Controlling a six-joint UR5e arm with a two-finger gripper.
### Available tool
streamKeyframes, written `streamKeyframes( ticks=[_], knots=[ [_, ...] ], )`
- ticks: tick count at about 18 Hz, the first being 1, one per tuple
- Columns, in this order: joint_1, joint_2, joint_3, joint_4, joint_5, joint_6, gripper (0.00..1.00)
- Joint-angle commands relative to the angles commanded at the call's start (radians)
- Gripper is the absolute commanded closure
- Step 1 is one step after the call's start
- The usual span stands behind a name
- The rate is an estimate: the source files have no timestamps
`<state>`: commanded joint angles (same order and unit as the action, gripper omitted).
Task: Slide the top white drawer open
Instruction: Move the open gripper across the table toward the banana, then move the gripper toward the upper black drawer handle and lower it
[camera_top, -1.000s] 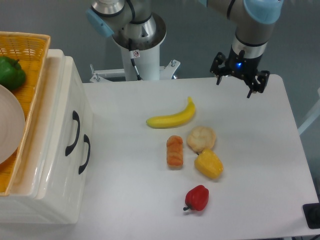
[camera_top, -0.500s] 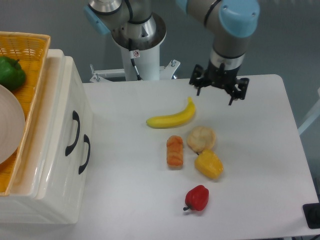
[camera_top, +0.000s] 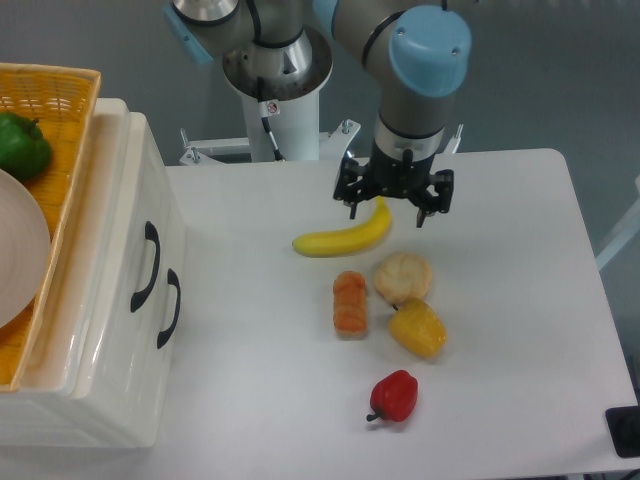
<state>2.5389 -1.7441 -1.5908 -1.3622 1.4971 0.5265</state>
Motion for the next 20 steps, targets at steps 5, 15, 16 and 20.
streamKeyframes(
  ticks=[5, 15, 16, 20],
  knots=[
    [-0.074, -0.025, 0.029, 0.000, -0.002, -0.117, 0.00],
    [-0.187, -0.064, 0.055, 0.002, -0.008, -0.241, 0.00],
    [-0.198, -0.066, 0.061, 0.012, -0.018, -0.241, 0.00],
    [-0.210, -0.072, 0.063, 0.044, -0.074, -0.227, 0.00]
  ],
)
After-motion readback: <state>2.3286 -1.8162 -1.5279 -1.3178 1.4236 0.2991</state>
